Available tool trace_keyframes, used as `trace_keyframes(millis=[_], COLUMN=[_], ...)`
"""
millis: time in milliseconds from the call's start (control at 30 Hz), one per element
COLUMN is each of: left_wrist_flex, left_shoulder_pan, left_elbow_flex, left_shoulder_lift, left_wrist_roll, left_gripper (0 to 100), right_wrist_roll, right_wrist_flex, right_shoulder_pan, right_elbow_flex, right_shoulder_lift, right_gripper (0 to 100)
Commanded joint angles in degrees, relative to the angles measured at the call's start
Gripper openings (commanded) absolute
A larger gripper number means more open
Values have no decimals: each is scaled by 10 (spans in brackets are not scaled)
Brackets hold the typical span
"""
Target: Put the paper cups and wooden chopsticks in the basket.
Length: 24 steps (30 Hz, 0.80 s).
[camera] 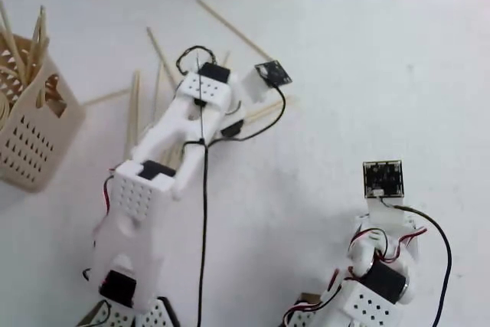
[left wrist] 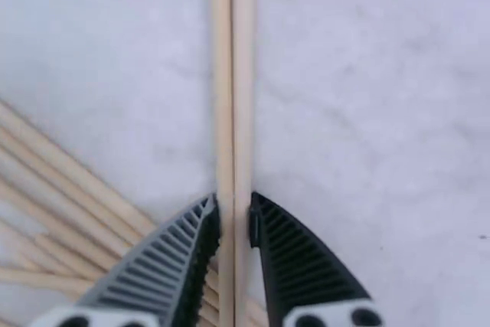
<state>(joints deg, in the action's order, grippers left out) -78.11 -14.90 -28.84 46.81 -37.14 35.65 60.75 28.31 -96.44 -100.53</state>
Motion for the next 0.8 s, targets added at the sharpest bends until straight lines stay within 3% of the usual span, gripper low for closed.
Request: trace_keyframes(millis=[0, 333, 567, 767], left_wrist_flex=[-33, -121, -167, -174], left_shoulder_pan=[7, 7, 11, 53], left_elbow_flex=[-47, -121, -122, -121], left_shoulder_lift=[5, -99, -269, -426], left_wrist_roll=[1, 84, 129, 151], left_gripper=[24, 24, 24, 24], right_wrist_roll=[-1, -1, -1, -1], right_wrist_flex=[-1, -1, -1, -1], right_shoulder_pan=[7, 7, 7, 7], right_elbow_flex=[-5, -5, -5, -5], right_shoulder_lift=[0, 0, 0, 0], right_gripper=[45, 45, 45, 45])
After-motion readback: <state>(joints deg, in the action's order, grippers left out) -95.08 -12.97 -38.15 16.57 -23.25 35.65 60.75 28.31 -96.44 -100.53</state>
